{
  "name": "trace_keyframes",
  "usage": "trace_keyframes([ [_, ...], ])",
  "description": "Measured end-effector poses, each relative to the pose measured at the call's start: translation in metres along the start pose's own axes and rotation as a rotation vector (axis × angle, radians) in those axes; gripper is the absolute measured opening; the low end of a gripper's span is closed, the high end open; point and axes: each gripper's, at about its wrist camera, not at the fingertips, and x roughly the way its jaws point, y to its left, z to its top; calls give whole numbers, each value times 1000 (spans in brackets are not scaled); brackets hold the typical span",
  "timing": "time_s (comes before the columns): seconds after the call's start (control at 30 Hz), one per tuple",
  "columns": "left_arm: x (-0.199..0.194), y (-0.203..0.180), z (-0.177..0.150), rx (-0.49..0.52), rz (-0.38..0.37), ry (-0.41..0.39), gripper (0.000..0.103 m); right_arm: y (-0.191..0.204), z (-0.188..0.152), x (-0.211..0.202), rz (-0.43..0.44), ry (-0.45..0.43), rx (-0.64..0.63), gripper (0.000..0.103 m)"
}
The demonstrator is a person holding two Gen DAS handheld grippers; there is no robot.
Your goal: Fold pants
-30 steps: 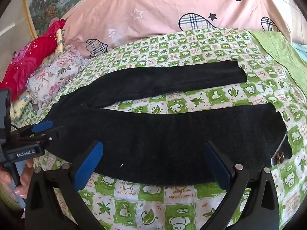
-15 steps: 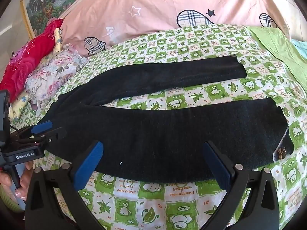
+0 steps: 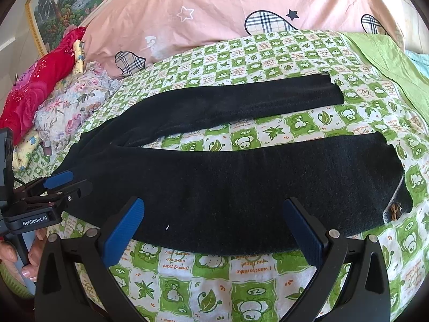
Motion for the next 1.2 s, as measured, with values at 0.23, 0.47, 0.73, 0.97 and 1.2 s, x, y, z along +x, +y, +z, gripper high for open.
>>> trace_keyframes([
  [0.23,3,0,-1,1,-4,11,85,-1,-2,3,1,5,7,103],
  [0.47,9,-1,0,3,-4,26,85,-4,-2,7,2,16,23,103],
  [0.73,11,-6,1,23,-4,22,85,-5,-1,6,5,14,26,103],
  [0.97,11,-7,0,29,-6,21,85,-4,0,6,9,16,25,103],
  [1.2,13,-7,3,47,1,22,85,-3,6,7,21,22,23,103],
])
